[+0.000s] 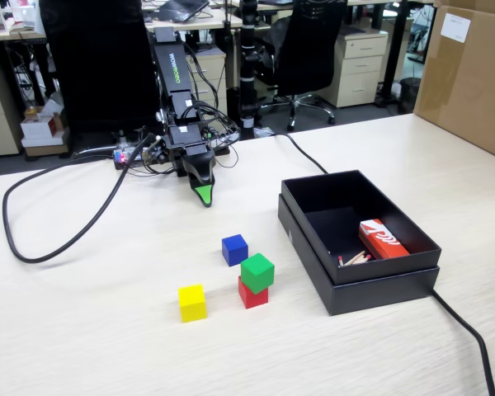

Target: Put the green cube on top of the red cube

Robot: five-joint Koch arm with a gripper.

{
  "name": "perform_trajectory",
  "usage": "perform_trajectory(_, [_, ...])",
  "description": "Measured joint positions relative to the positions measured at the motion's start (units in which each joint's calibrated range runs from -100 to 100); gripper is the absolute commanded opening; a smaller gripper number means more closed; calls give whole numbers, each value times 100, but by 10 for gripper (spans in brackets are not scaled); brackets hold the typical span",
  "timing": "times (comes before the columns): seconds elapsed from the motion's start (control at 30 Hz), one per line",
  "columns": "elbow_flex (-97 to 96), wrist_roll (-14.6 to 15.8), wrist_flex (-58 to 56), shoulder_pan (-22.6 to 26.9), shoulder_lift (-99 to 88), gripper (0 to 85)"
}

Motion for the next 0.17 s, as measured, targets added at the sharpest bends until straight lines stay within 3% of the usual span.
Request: perform_trajectory(0.17, [0, 0, 0, 0, 0, 487])
